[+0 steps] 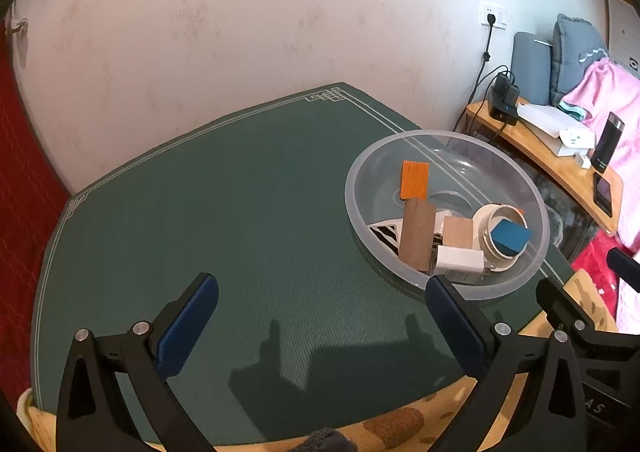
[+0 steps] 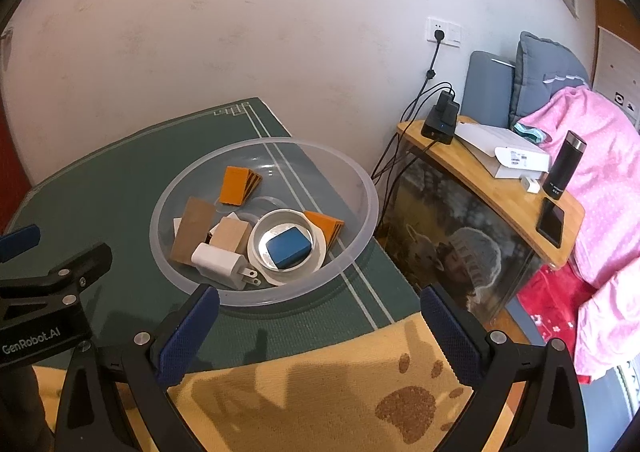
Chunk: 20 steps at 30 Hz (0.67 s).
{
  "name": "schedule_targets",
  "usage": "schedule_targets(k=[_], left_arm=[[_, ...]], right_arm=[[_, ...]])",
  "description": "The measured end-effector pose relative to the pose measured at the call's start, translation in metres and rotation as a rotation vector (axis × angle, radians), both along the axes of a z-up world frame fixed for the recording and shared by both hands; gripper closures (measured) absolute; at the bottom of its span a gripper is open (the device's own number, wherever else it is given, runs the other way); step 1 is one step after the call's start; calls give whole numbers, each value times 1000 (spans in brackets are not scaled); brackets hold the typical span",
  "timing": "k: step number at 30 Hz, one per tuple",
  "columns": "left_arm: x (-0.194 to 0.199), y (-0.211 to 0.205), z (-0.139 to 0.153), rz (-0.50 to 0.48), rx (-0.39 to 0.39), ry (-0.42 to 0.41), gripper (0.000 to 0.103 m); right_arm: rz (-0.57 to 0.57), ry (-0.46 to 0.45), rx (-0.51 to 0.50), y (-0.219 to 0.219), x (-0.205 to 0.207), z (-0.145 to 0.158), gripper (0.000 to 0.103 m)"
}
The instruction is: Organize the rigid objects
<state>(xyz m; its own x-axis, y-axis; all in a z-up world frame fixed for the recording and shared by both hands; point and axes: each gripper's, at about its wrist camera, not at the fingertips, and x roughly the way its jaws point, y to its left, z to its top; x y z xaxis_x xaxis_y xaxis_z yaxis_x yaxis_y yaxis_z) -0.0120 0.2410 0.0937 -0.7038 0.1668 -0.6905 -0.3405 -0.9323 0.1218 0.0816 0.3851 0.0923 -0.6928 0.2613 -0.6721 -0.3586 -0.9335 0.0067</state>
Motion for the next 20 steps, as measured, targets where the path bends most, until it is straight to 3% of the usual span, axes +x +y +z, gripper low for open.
schedule_targets(k=[20], left_arm=[[0, 0, -3, -1, 0, 1, 0]], right_arm=[[-2, -7, -2, -2, -1, -4, 1]])
